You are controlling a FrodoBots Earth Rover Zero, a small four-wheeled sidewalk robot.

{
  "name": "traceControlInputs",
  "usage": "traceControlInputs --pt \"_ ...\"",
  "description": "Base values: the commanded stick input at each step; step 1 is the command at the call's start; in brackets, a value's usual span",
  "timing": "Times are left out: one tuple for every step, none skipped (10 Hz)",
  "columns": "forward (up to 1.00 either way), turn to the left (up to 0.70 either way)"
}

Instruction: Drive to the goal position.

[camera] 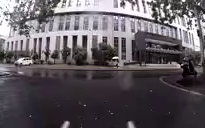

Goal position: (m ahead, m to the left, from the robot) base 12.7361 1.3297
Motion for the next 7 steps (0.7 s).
traceControlInputs --pt "0.0 0.0" --pt "0.0 0.0" --pt "0.0 0.0" --pt "0.0 0.0" --pt "0.7 0.0" --pt "0.7 0.0" --pt "0.7 0.0"
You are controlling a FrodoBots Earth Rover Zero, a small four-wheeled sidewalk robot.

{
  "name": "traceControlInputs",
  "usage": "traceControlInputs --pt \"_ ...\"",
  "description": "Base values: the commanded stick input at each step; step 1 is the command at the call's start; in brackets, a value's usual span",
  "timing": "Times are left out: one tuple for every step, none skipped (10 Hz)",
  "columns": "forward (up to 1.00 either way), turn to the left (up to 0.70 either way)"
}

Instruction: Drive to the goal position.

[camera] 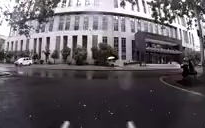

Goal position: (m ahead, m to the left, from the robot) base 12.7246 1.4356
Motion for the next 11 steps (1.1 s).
traceControlInputs --pt "0.43 0.0" --pt "0.25 0.0" --pt "0.17 0.0" --pt "0.42 0.0" --pt "0.45 0.0" --pt "0.45 0.0" --pt "0.45 0.0" --pt "0.45 0.0" --pt "0.45 0.0" --pt "0.45 0.0" --pt "0.45 0.0"
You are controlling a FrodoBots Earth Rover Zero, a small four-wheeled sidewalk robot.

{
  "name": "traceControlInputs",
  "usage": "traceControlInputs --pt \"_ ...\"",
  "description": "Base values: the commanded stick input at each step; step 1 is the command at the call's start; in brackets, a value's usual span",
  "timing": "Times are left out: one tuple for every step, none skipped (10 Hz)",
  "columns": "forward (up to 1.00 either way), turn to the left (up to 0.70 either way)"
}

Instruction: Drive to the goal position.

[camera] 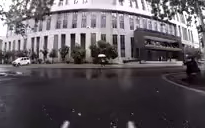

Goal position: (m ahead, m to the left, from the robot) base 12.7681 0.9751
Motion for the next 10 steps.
traceControlInputs --pt "0.31 0.0" --pt "0.1 0.0" --pt "0.0 0.0" --pt "0.0 0.0" --pt "0.0 0.0" --pt "0.0 0.0" --pt "0.0 0.0" --pt "0.0 0.0" --pt "0.0 0.0" --pt "0.0 0.0"
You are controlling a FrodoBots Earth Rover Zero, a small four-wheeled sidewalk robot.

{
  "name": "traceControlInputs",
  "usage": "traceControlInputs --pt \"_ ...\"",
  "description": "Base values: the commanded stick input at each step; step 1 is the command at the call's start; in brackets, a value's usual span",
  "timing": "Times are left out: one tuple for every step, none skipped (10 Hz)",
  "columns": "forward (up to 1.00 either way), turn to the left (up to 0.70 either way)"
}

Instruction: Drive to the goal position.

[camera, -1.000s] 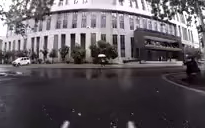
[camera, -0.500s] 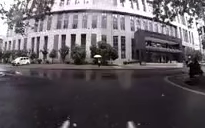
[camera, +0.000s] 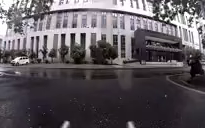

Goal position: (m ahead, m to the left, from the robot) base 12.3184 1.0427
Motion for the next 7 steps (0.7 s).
traceControlInputs --pt "0.0 0.0" --pt "0.47 0.0" --pt "0.7 0.0" --pt "0.7 0.0" --pt "0.7 0.0" --pt "0.7 0.0" --pt "0.7 0.0"
